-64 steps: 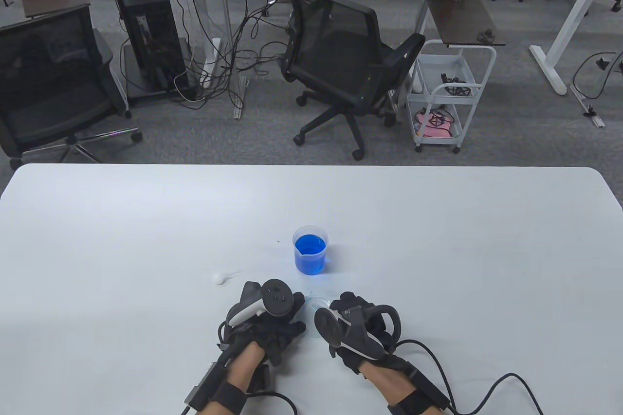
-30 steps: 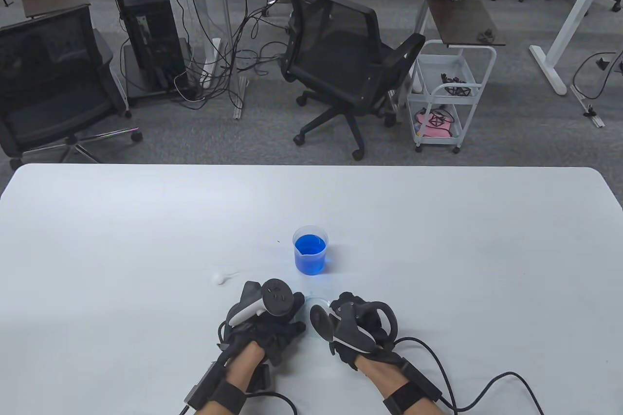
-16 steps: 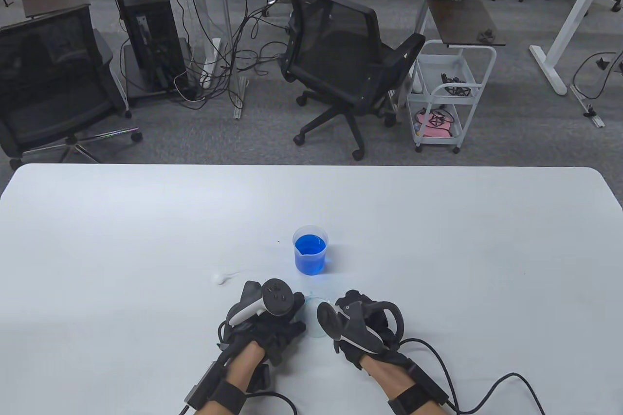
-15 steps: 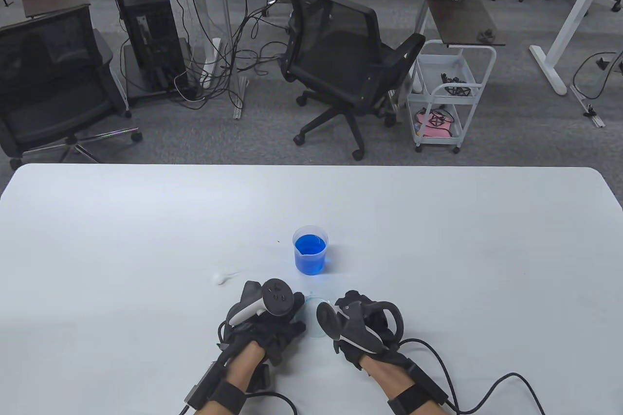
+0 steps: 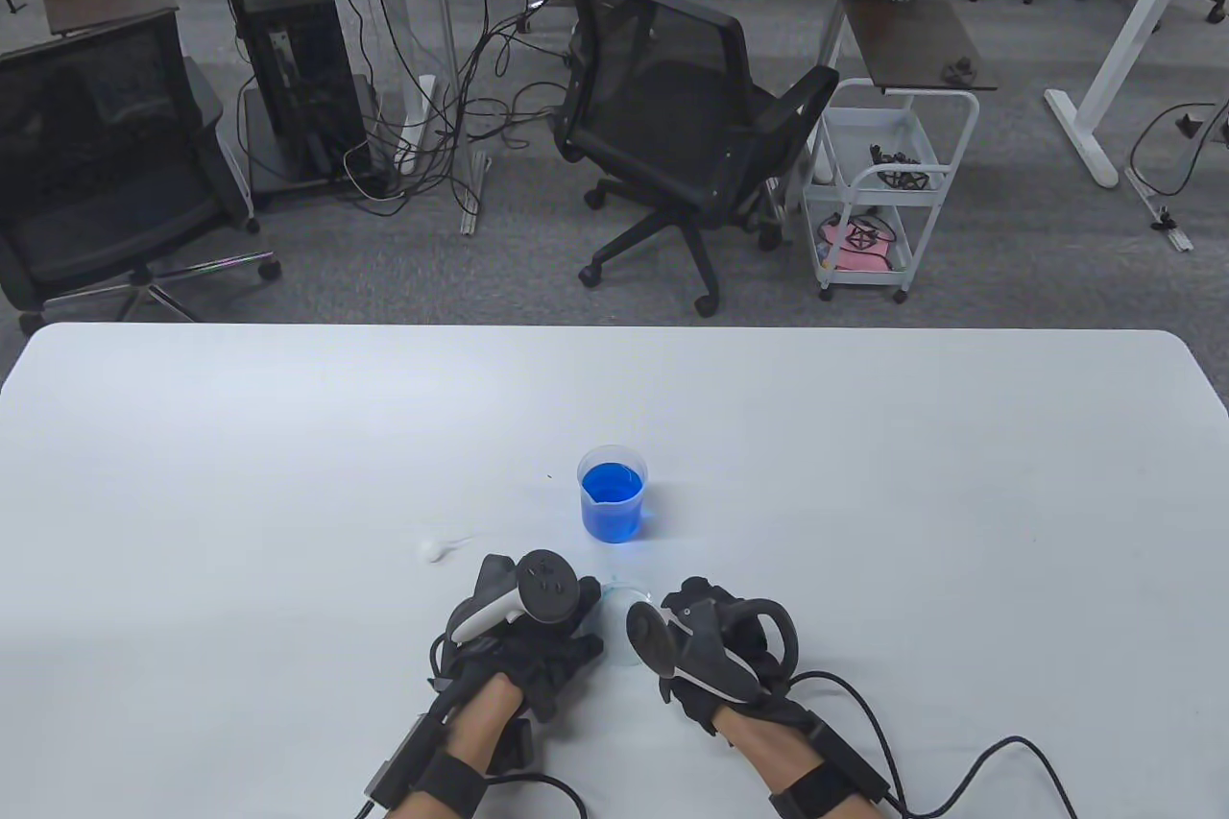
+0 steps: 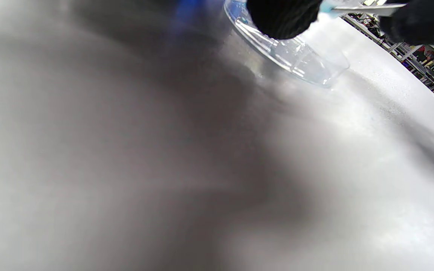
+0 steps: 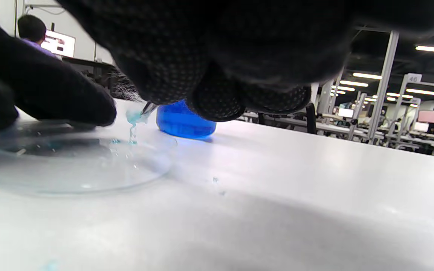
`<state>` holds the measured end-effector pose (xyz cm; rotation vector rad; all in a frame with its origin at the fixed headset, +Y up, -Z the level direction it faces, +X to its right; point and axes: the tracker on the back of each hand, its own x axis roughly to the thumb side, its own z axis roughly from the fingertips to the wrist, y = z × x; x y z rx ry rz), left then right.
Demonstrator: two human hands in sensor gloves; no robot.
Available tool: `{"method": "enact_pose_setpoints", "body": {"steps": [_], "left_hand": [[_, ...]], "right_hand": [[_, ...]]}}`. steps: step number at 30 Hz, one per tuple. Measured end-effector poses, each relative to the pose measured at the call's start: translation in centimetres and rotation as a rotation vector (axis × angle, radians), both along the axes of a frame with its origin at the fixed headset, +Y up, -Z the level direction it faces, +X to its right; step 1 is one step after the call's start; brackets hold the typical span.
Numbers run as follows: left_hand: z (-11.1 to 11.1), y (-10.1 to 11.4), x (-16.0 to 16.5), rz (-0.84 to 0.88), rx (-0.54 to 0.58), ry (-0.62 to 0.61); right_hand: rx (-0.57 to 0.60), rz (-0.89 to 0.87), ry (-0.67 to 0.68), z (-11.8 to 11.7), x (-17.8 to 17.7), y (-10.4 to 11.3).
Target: Dip tweezers-held cotton tuft into dye solution and dot onto culture dish
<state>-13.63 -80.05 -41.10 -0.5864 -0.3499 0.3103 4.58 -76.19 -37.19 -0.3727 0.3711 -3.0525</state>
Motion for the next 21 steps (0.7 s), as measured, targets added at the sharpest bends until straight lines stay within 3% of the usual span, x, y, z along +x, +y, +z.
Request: {"method": "enact_pose_setpoints", "body": {"steps": [12,21], "left_hand": [[0.0,0.0,-0.2,0.004,0.001,0.004],[-0.1,0.0,-0.3,0.008,0.001,0.003]], "right_hand": [[-0.061,0.059,0.043,0.4,-0.9,-2.0],[-0.016,-0.006,0.035,1.1,-0.5,0.0]]}}
